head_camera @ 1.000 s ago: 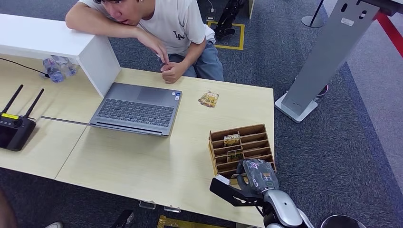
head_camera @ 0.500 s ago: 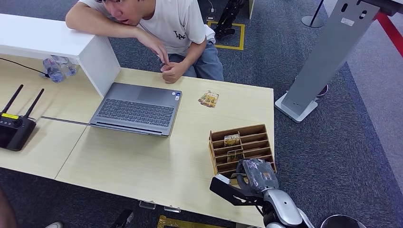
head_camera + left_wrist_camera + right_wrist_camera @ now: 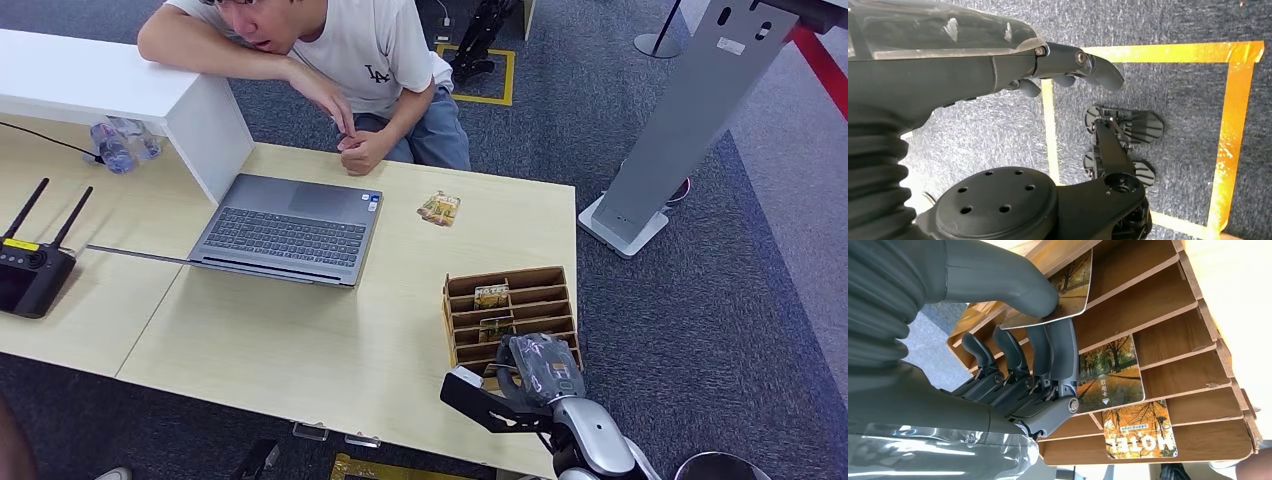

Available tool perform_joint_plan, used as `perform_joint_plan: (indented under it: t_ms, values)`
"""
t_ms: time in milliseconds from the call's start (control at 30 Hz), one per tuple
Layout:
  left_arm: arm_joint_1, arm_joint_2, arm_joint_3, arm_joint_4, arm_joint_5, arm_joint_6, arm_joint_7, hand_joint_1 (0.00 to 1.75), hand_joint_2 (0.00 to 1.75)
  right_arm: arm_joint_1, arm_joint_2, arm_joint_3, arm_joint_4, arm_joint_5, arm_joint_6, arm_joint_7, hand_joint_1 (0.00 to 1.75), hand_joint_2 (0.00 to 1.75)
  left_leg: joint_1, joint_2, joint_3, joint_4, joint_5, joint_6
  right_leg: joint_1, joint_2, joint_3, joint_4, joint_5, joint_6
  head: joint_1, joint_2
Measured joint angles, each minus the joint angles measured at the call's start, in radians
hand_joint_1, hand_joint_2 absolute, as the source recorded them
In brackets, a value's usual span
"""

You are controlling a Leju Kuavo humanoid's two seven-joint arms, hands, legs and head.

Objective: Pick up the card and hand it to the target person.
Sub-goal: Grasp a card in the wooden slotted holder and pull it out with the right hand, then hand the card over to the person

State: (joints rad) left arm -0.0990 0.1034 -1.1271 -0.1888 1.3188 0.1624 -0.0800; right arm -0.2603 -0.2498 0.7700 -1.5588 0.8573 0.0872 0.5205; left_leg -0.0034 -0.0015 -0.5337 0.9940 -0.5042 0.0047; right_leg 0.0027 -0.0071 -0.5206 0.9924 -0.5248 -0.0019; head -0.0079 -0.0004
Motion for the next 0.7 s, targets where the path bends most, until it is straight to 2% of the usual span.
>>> perform_joint_plan:
  t_ms: [467, 600, 700]
  values:
    - [0.0, 0.0, 0.001, 0.0, 0.011, 0.003, 0.006, 0.0, 1.75, -0.007, -0.001, 0.006, 0.0, 0.0, -0.016, 0.001, 1.52, 1.75, 0.0, 0.0, 0.0, 0.0, 0.0, 0.0, 0.0, 0.0, 0.0, 0.0, 0.0, 0.0, 0.0, 0.0]
    - [0.001, 0.001, 0.001, 0.0, 0.013, 0.002, 0.006, 0.0, 1.75, -0.009, -0.018, -0.01, -0.055, -0.009, -0.047, 0.008, 1.52, 1.75, 0.0, 0.0, 0.0, 0.0, 0.0, 0.0, 0.0, 0.0, 0.0, 0.0, 0.0, 0.0, 0.0, 0.0]
    - [0.001, 0.003, 0.001, 0.0, 0.013, 0.002, 0.006, 0.0, 1.75, -0.012, -0.041, -0.037, -0.117, -0.077, -0.056, -0.013, 1.52, 1.75, 0.0, 0.0, 0.0, 0.0, 0.0, 0.0, 0.0, 0.0, 0.0, 0.0, 0.0, 0.0, 0.0, 0.0]
